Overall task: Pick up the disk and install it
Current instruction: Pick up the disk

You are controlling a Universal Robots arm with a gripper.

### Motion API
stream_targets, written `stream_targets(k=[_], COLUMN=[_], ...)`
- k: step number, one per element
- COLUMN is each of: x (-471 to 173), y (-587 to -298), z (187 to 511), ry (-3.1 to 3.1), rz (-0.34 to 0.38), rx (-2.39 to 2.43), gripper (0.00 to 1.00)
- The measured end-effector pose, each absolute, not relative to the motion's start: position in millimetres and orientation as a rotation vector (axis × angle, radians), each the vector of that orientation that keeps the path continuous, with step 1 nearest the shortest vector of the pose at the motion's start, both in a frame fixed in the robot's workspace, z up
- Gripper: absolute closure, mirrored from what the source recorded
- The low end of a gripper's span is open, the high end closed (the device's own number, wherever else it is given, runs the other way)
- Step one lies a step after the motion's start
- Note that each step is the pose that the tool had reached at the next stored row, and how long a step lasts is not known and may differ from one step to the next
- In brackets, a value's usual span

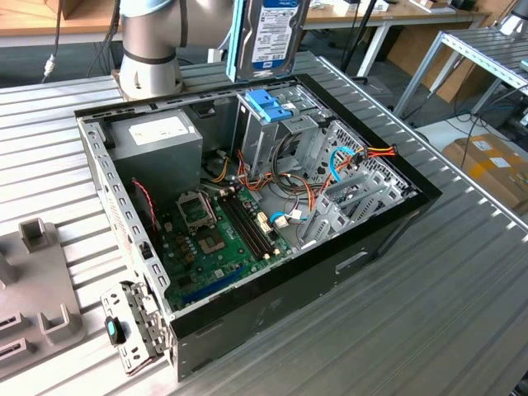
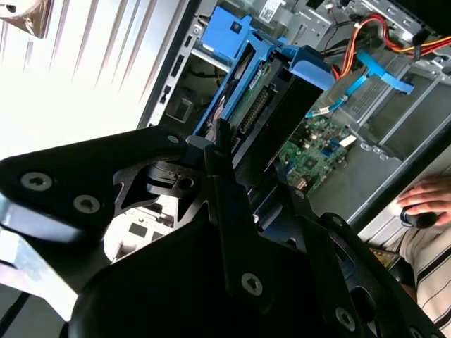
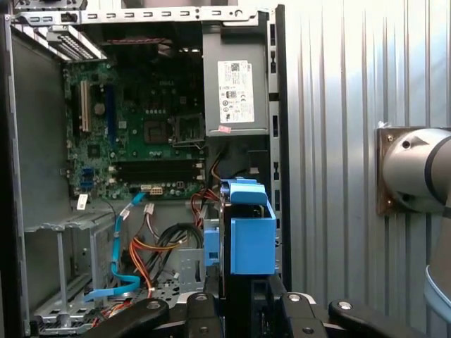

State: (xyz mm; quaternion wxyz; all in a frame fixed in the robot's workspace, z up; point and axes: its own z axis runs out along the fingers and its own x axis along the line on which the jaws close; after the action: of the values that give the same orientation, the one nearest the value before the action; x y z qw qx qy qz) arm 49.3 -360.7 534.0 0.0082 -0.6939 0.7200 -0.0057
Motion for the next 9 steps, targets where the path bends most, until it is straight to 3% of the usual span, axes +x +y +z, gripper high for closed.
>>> stream_targets(k=[9], x=[100], y=[-360], z=[529], ry=[2.249], rz=[-0.018], rx=[-2.169], gripper=[0.65])
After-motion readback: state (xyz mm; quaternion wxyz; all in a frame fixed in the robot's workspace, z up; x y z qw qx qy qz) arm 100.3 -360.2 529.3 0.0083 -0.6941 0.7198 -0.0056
